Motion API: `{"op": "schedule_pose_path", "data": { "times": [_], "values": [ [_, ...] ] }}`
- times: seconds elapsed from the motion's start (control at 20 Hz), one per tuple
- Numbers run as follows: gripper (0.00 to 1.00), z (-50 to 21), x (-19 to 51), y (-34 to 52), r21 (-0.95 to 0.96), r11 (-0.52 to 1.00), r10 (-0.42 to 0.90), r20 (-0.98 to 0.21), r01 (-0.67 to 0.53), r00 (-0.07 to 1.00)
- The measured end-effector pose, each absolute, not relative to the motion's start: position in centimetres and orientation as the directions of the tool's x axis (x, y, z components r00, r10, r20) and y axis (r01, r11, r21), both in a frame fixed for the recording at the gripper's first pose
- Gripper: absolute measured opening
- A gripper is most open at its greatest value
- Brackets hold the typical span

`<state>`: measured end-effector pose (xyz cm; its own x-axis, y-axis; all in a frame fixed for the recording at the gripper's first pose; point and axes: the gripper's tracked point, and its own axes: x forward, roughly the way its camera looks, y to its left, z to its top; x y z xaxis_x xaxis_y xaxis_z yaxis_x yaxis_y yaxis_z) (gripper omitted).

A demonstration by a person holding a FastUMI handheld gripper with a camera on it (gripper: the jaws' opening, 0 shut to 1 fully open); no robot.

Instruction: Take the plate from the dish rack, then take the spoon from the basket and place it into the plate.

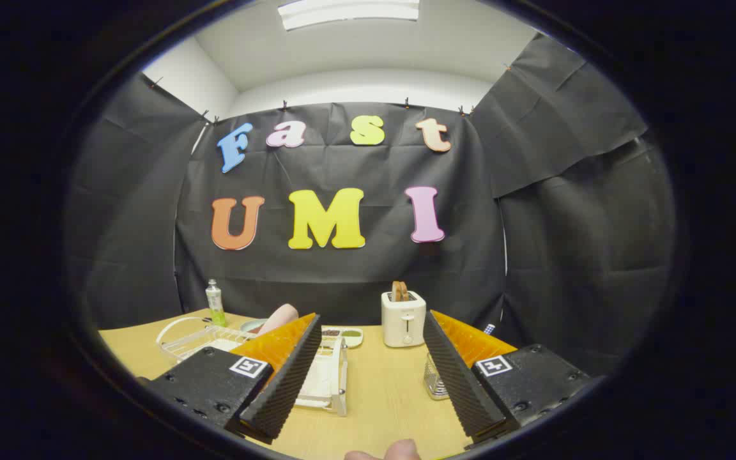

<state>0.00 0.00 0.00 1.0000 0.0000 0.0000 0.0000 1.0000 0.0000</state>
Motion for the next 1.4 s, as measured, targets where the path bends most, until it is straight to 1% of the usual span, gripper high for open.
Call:
{"op": "schedule_pose_path", "data": {
  "times": [0.1,0.25,1.05,1.2,1.4],
  "values": [
    [1.0,0.1,0.0,0.2,-0.013,1.0,0.004,-0.01,-0.004,1.0],
    [1.0,0.8,-0.4,0.3,-0.021,1.0,0.0,0.007,0.0,1.0],
    [1.0,-0.9,-2.4,-0.8,-0.036,0.999,-0.008,-0.048,0.006,0.999],
    [1.0,-1.0,-2.1,0.1,-0.016,1.0,0.02,-0.056,-0.021,0.998],
    [1.0,0.7,-0.8,2.2,-0.033,0.997,0.063,-0.056,-0.065,0.996]
  ]
}}
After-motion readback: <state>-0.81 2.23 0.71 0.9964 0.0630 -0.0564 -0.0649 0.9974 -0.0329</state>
